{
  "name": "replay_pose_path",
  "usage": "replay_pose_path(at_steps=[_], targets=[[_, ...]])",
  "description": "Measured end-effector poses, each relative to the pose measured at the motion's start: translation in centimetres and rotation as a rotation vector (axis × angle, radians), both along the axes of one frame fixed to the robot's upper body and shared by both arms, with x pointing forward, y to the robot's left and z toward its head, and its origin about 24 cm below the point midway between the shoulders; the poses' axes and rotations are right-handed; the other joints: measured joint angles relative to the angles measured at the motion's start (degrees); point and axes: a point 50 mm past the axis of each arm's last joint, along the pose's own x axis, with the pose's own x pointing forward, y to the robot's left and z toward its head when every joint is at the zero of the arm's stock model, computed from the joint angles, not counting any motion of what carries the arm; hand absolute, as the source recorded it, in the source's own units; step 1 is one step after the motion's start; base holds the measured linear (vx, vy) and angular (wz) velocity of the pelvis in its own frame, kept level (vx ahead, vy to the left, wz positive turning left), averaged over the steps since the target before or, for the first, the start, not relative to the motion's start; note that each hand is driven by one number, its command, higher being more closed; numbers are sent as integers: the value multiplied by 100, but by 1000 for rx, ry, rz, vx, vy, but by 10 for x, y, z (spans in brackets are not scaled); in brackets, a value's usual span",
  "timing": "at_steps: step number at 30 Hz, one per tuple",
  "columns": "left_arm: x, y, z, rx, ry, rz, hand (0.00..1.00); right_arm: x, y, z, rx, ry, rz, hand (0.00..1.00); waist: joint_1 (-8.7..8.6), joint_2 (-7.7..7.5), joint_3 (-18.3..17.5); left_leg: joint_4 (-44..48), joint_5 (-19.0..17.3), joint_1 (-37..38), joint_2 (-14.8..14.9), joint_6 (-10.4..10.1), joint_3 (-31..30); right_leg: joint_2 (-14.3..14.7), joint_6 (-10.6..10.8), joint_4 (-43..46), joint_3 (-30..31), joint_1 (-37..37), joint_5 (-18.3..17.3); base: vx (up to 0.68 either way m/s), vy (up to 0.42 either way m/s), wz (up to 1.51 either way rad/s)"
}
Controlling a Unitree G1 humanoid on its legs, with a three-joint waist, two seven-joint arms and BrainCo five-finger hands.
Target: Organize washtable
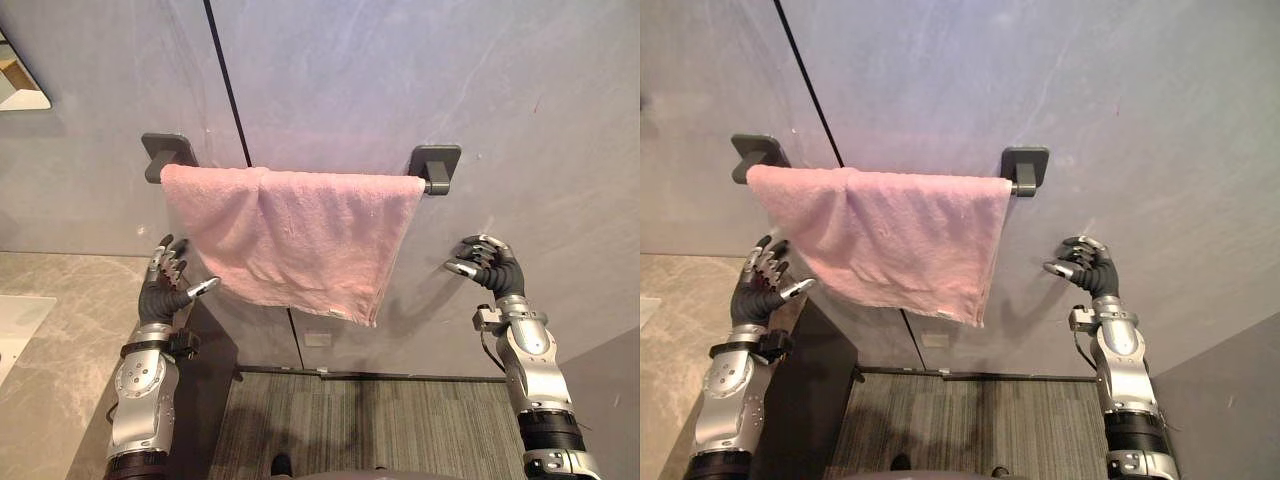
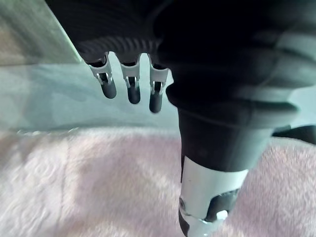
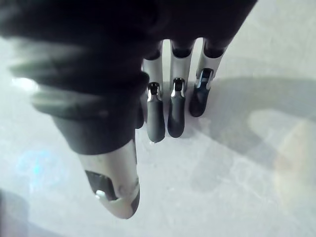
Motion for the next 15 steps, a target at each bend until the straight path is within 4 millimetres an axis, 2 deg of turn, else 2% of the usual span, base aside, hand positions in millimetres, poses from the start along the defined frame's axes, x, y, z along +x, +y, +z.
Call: replay_pose_path(at_steps=[8, 15], targets=[[-18, 9, -3, -42, -12, 97, 0, -16, -18, -11, 3, 33, -94, 0, -15, 5, 2, -4, -2, 54, -23, -3, -86, -19, 14, -9, -76, 67, -24, -19, 2, 6], [-37, 5, -24, -118, 41, 152, 0, -34, -23, -29, -12, 104, -132, 0, -62, 8, 3, -4, -4, 10, -80, -1, -166, -76, 57, -10, -164, 67, -54, -6, 8, 7]])
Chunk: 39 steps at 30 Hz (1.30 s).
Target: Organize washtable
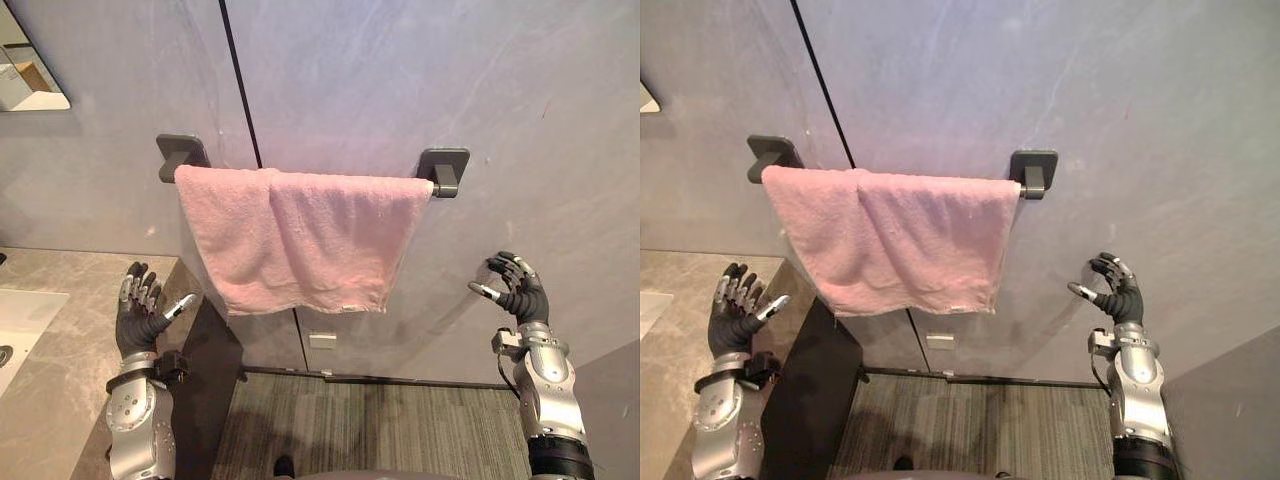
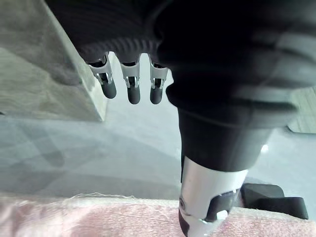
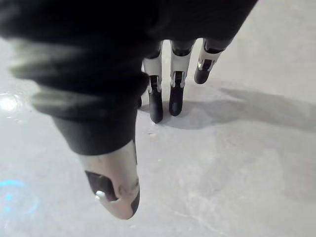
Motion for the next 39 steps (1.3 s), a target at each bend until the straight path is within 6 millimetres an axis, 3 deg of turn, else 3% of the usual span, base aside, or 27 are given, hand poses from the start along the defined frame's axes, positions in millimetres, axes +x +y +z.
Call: replay_pose_path(at_steps=[6, 10, 14, 19, 28, 39], targets=[[-8, -23, -33, -66, 128, -76, 0, -25, 13, -35, -79, 181, 56, 0, -28, 10, 5, 2, 0, -25, -16, 0, -68, -10, 17, 3, -67, 19, -18, 7, 0, 5], [-15, -48, -63, -64, 273, -219, 0, -43, 33, -74, -133, 381, 187, 0, -72, 15, 9, -2, 1, -19, -21, 1, -92, -16, 24, 17, -90, 21, -29, -23, -1, 2], [-26, -56, -84, -24, 399, -285, 0, -63, 39, -102, -156, 532, 238, 0, -85, 38, 24, -28, 0, -12, -32, 2, -95, -26, 31, 27, -91, 23, -38, -8, 0, 0], [-58, -54, -121, -3, 624, -322, 0, -93, 36, -134, -148, 717, 252, 0, -82, 15, 49, -31, -12, 76, -42, 12, -88, -43, 38, 93, -89, 88, -94, 0, 0, 0], [-88, -50, -146, -9, 795, -309, 0, -124, 32, -155, -124, 860, 242, 0, -73, -9, 66, -35, -36, 195, -78, 37, -39, -126, 68, 332, -90, 100, -263, -14, 5, 1], [-104, -50, -159, -3, 891, -290, 0, -137, 31, -164, -115, 924, 217, 0, -53, -23, 71, -34, -152, 278, -89, 31, 82, -144, 80, 429, -32, 110, -391, 27, 1, -3]])
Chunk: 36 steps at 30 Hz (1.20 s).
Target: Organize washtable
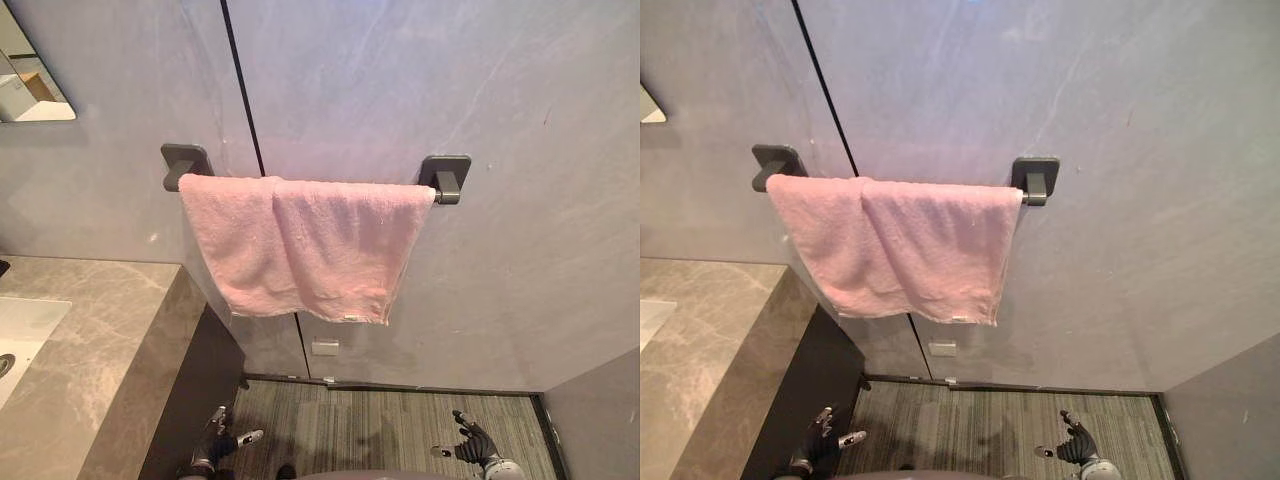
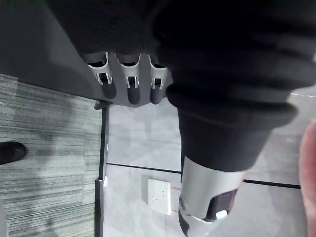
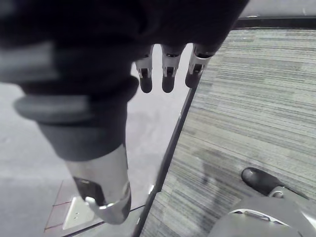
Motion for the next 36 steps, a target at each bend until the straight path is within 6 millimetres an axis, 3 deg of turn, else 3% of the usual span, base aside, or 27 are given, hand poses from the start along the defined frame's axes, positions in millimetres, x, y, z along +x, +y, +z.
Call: replay_pose_path(at_steps=[5, 8, 9, 12, 15, 16, 17, 18, 19, 20, 22, 23, 24, 26, 27, 28, 29, 30, 31, 33, 34, 36], targets=[[-4, -3, -4, -6, 22, 16, 0, 2, 0, -1, 2, 9, -3, 0, 37, 7, 27, 4, -19, 13, 4, -21, 103, 3, -3, 12, 63, 4, -14, 50, -8, -8], [1, -9, -4, -22, 9, 19, 0, 12, 1, 1, 2, -16, 6, 0, 147, -52, 231, 37, -35, 21, 7, -20, 197, -20, -12, 298, 158, -128, -133, -35, 4, -14], [4, -9, -3, -22, 2, 16, 0, 19, 2, 4, 2, -38, 13, 0, 161, -15, 245, 44, -33, -36, 1, -20, 219, -77, -2, 570, 165, -311, -249, -76, 12, -3], [22, -6, 7, 5, -66, 12, 0, 35, 10, 14, 1, -107, 63, 0, 281, -150, 375, 624, -192, -683, 7, 22, 235, -182, 47, 1456, 408, -1111, -516, -113, -19, 2], [42, -6, 18, 14, -145, -3, 0, 42, 14, 20, 3, -145, 80, 0, 327, -148, 428, 1303, -417, -1304, 175, 47, -24, -60, 88, 2187, 1177, -1503, -729, -61, -4, 33], [48, -8, 22, 17, -171, -14, 0, 42, 16, 21, 4, -156, 90, 0, 297, -154, 443, 1514, -483, -1481, 158, 31, -219, -112, 143, 2930, 1442, -1588, -939, -36, -163, 79], [55, -7, 28, 27, -205, -17, 0, 38, 19, 21, 9, -154, 105, 0, 305, -238, 393, 1755, -503, -1713, 147, -35, -479, -207, 264, 3482, 1694, -1550, -1065, -29, -223, 85], [58, -7, 31, 29, -219, -16, 0, 38, 20, 22, 11, -157, 111, 0, 321, -275, 380, 1853, -476, -1818, 142, -80, -565, -222, 314, 3582, 1838, -1506, -1111, -75, -401, 100], [65, -6, 36, 31, -252, -14, 0, 41, 21, 25, 13, -177, 114, 0, 368, -419, 341, 2123, -380, -2155, 144, -196, -759, -117, 480, 3458, 2182, -1378, -1416, -108, -371, 74], [67, -7, 37, 27, -256, -12, 0, 42, 20, 26, 9, -181, 113, 0, 402, -397, 356, 2153, -329, -2236, 173, -232, -789, -55, 409, 3379, 2186, -1346, -1513, -154, -361, 71], [69, -24, 34, -47, -267, 19, 0, 44, 15, 28, -1, -186, 104, 0, 678, -240, 385, 2050, -106, -2309, 340, -214, -782, 144, 176, 2862, 2166, -1103, -1832, -202, -231, 22], [67, -27, 34, -60, -269, 22, 0, 46, 14, 30, -5, -195, 107, 0, 773, -249, 383, 1988, 3, -2340, 382, -217, -782, 142, 74, 2757, 2115, -1083, -2001, -290, -295, 34], [64, -35, 32, -84, -261, 25, 0, 52, 13, 34, -9, -218, 112, 0, 758, -120, 394, 1876, 222, -2449, 427, -224, -864, 246, -65, 2827, 1905, -1155, -2135, -306, -292, 81], [63, -43, 32, -124, -268, 44, 0, 53, 12, 36, -10, -236, 91, 0, 657, -4, 399, 1392, 729, -2429, 441, 6, -996, 359, -173, 3015, 1473, -1273, -2168, -263, -220, 105], [62, -44, 34, -132, -278, 52, 0, 53, 11, 36, -11, -238, 88, 0, 593, 86, 422, 1096, 663, -2365, 539, 246, -904, 457, -281, 3073, 1192, -1258, -2146, -224, -210, 104], [61, -42, 34, -121, -275, 59, 0, 57, 11, 37, -12, -248, 83, 0, 590, 101, 512, 922, 117, -2288, 680, 316, -585, 494, -457, 3050, 959, -1181, -2049, -201, -182, 101], [64, -40, 35, -113, -282, 59, 0, 57, 11, 37, -12, -250, 79, 0, 591, -35, 595, 990, -88, -2298, 708, 334, -318, 439, -540, 2967, 855, -1146, -2004, -193, -144, 106], [66, -38, 38, -106, -292, 53, 0, 60, 10, 39, -13, -267, 49, 0, 591, -102, 701, 1928, -116, -2463, 681, 316, 140, 248, -697, 2889, 525, -1076, -1915, -204, -116, 89], [66, -39, 40, -107, -298, 49, 0, 59, 9, 39, -12, -267, 40, 0, 573, -158, 717, 2510, -128, -2523, 631, 335, 223, 168, -725, 2860, 384, -1062, -1895, -201, -128, 88], [67, -41, 43, -110, -316, 35, 0, 57, 5, 39, -18, -260, 20, 0, 553, -114, 686, 3401, -295, -2433, 545, 329, 356, 85, -768, 2754, 102, -997, -1821, -147, -83, 78], [70, -42, 47, -110, -337, 26, 0, 56, 4, 39, -19, -256, 14, 0, 535, -59, 648, 4017, -819, -2254, 599, 300, 558, 58, -773, 2669, -147, -969, -1758, -149, -33, 105], [74, -40, 49, -104, -346, 18, 0, 58, 6, 39, -8, -262, 6, 0, 428, -34, 607, 4369, -1271, -1923, 716, 230, 789, 1, -816, 2610, -493, -935, -1701, -106, 6, 111]])
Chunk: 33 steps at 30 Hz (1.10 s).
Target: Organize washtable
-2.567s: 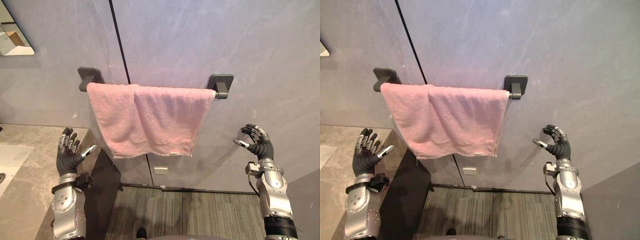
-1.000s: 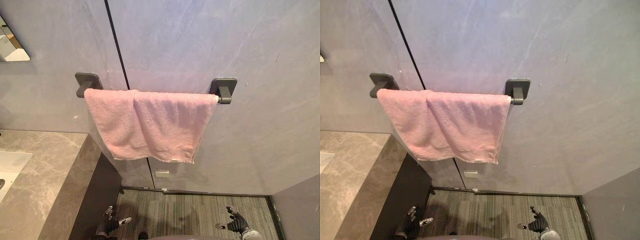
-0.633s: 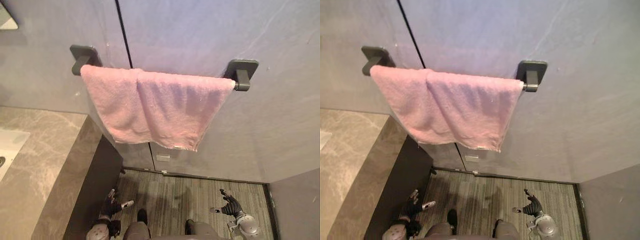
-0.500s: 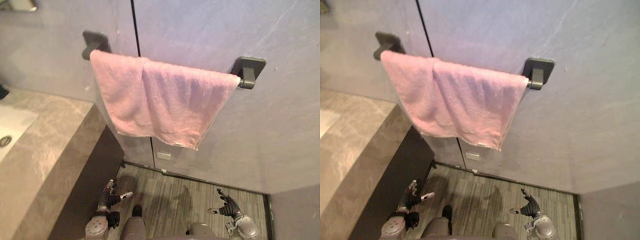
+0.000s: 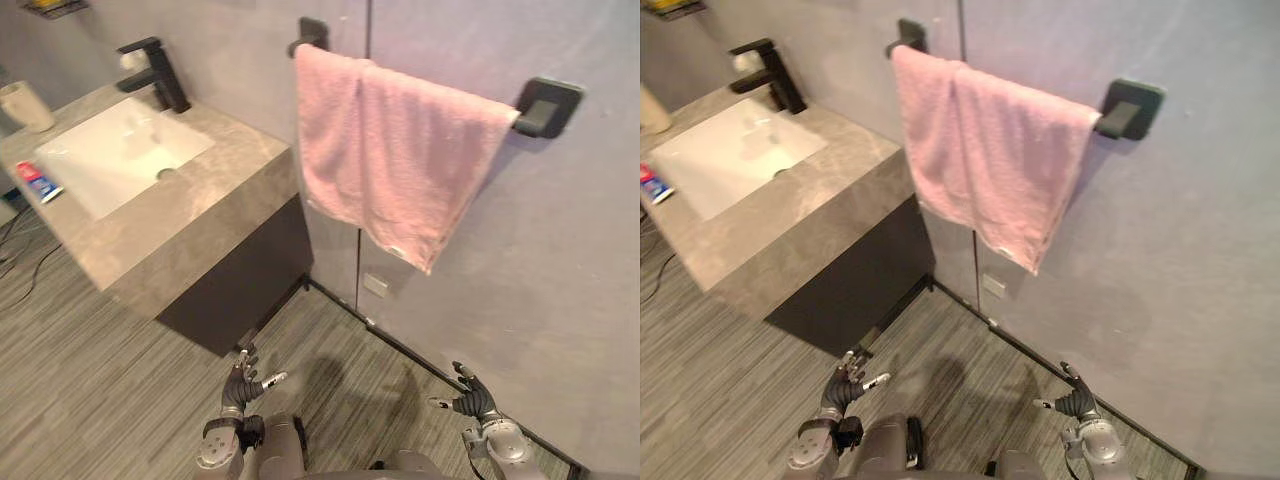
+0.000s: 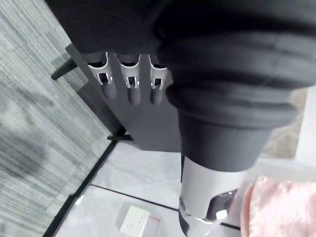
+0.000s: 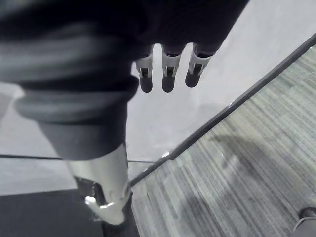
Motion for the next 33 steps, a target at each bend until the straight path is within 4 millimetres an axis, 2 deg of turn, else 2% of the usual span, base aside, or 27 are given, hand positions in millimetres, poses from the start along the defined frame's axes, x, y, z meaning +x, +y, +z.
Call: replay_pose_path(at_steps=[1, 2, 3, 4, 7, 9, 12, 17, 18, 20, 21, 23, 24, 25, 26, 27, 29, 30, 31, 32, 33], targets=[[2, 3, 0, 12, -1, -5, 0, 2, 1, 0, 12, -5, -11, 0, -163, 90, -92, -181, -237, 295, 100, -38, 176, -40, -15, -8, -319, -23, 19, -65, 30, 121], [2, 4, -3, 17, 15, -10, 0, 3, 0, -1, 16, -4, -23, 0, -216, 111, -118, -660, -207, 323, 4, -48, 221, -63, 28, -38, -479, -19, 68, -91, 51, 145], [4, 7, -6, 28, 37, -19, 0, 2, 0, -6, 24, 24, -35, 0, -327, 47, -204, -1481, -39, 605, -187, -155, 262, -78, 89, -292, -576, 17, 227, -76, 75, 119], [3, 12, -9, 47, 57, -27, 0, -2, -1, -11, 41, 47, -71, 0, -345, -35, -287, -2504, 373, 973, -406, -318, 284, -80, 144, -695, -724, 158, 438, -67, 60, 90], [-8, 15, -18, 53, 120, -35, 0, -3, -7, -11, 50, 34, -118, 0, -347, 47, -358, -3944, 1164, 1594, -641, -268, 285, 18, 200, -1271, -786, 420, 829, -43, 39, 23], [-12, 16, -22, 51, 145, -43, 0, -6, -7, -14, 55, 55, -125, 0, -386, 67, -371, -4194, 1321, 1724, -706, -209, 274, 16, 261, -1328, -778, 472, 885, -79, 52, 3], [-21, 17, -29, 55, 193, -43, 0, -10, -5, -18, 63, 73, -129, 0, -475, 124, -409, -4306, 1413, 1747, -764, -115, 268, 10, 350, -1468, -758, 499, 1057, -113, 82, -2], [-27, 20, -35, 54, 227, -25, 0, -19, -4, -25, 73, 123, -141, 0, -477, 135, -389, -4319, 1525, 1638, -913, 42, 84, -92, 463, -1621, -828, 527, 1180, -137, 88, 20], [-27, 23, -35, 56, 227, -14, 0, -18, -3, -25, 73, 122, -140, 0, -467, 93, -347, -4208, 1543, 1357, -989, 66, -153, -178, 508, -1621, -1090, 408, 1203, -182, 85, 79], [-25, 25, -33, 55, 216, -4, 0, -14, -3, -25, 71, 118, -135, 0, -461, 136, -337, -3871, 1533, 930, -1009, 68, -382, -247, 534, -1625, -1412, 312, 1252, -132, 85, 101], [-22, 26, -31, 54, 201, 6, 0, -11, -3, -25, 70, 119, -133, 0, -464, 140, -232, -3612, 1427, 611, -971, 152, -401, -320, 528, -1628, -1745, 261, 1331, -81, 63, 105], [-17, 26, -28, 48, 180, 18, 0, -10, -4, -26, 60, 124, -145, 0, -458, 165, -84, -3093, 1281, 245, -745, 355, 81, -482, 554, -1608, -2244, 313, 1396, -56, 59, 132], [-17, 27, -27, 43, 178, 26, 0, -12, -7, -28, 53, 139, -152, 0, -456, 106, 34, -2923, 1220, 188, -609, 443, 309, -604, 591, -1575, -2417, 395, 1418, -13, 89, 136], [-19, 27, -28, 41, 184, 34, 0, -12, -10, -28, 42, 145, -156, 0, -428, 70, 73, -2795, 1204, 204, -402, 435, 592, -808, 674, -1536, -2605, 468, 1468, 4, 97, 95], [-21, 27, -28, 39, 185, 40, 0, -13, -11, -28, 36, 152, -154, 0, -428, 55, 75, -2749, 1163, 209, -288, 370, 791, -920, 718, -1530, -2676, 480, 1495, 3, 256, 87], [-22, 27, -27, 36, 176, 54, 0, -11, -16, -27, 18, 151, -158, 0, -432, 62, 76, -2728, 1054, 221, -32, 201, 1182, -1105, 875, -1570, -2785, 483, 1591, -3, 358, 74], [-20, 31, -22, 36, 147, 94, 0, -9, -22, -26, 1, 155, -161, 0, -400, 209, 69, -2856, 1057, 326, 461, 84, 1914, -1225, 1156, -1765, -2919, 543, 1798, 5, 366, 64], [-19, 33, -21, 38, 143, 105, 0, -11, -22, -27, 0, 161, -165, 0, -410, 208, 71, -2818, 1250, 383, 508, -76, 2238, -1307, 1251, -1786, -2978, 587, 1853, 69, 347, 47], [-14, 40, -17, 48, 121, 129, 0, -14, -18, -31, 14, 184, -171, 0, -327, 57, 99, -2739, 1150, 420, 279, 105, 2389, -1529, 1342, -1882, -2952, 673, 1967, 131, 411, 47], [-10, 47, -13, 60, 103, 149, 0, -18, -8, -36, 44, 199, -164, 0, -212, -110, 72, -2219, 778, 203, 195, 212, 2316, -1657, 1343, -2063, -2989, 751, 2166, 188, 449, 45], [-9, 50, -11, 65, 95, 156, 0, -18, -5, -37, 53, 200, -165, 0, -176, -130, 60, -1718, 503, -41, 285, 287, 2197, -1673, 1430, -2145, -3035, 808, 2258, 164, 346, 38]])
